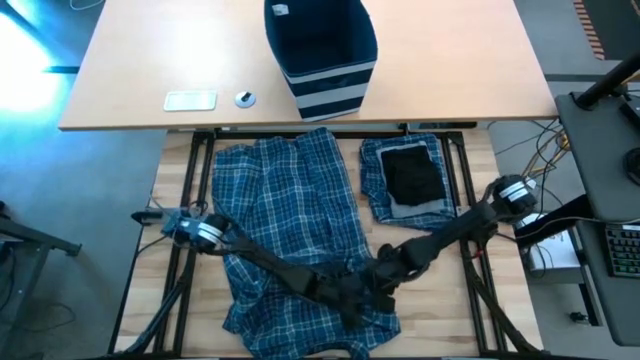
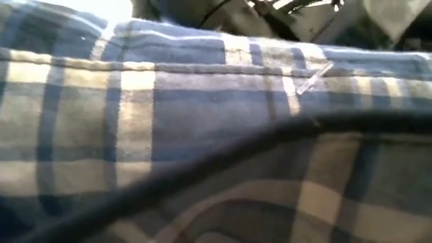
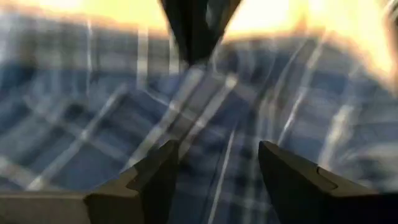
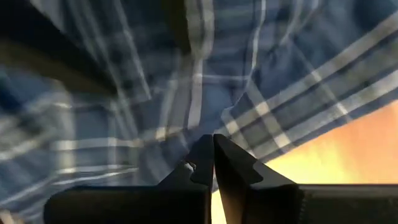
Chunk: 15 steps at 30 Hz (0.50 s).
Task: Fold Laundry from Bin
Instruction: Fold the blue patterned long sleeve
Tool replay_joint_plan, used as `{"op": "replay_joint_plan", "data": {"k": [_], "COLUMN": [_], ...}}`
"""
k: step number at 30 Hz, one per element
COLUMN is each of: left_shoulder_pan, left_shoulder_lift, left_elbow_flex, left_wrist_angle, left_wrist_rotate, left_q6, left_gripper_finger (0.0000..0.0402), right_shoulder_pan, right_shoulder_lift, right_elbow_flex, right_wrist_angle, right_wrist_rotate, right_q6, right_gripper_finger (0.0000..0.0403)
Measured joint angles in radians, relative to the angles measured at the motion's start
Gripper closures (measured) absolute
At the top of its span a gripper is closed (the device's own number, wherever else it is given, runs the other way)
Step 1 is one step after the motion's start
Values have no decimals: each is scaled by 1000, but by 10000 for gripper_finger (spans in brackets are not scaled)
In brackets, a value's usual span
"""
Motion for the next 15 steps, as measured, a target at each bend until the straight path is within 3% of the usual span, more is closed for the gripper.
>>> {"op": "replay_joint_plan", "data": {"k": [9,15], "left_shoulder_pan": [-35,-72], "left_shoulder_lift": [-1,-35], "left_elbow_flex": [132,124], "left_wrist_angle": [-413,-471], "left_wrist_rotate": [14,47], "left_q6": [62,56], "left_gripper_finger": [196,201], "right_shoulder_pan": [-6,-6], "right_shoulder_lift": [76,46], "right_elbow_flex": [-36,-56], "right_wrist_angle": [28,16], "right_wrist_rotate": [-8,-12], "right_q6": [-26,-20], "right_gripper_finger": [394,394]}}
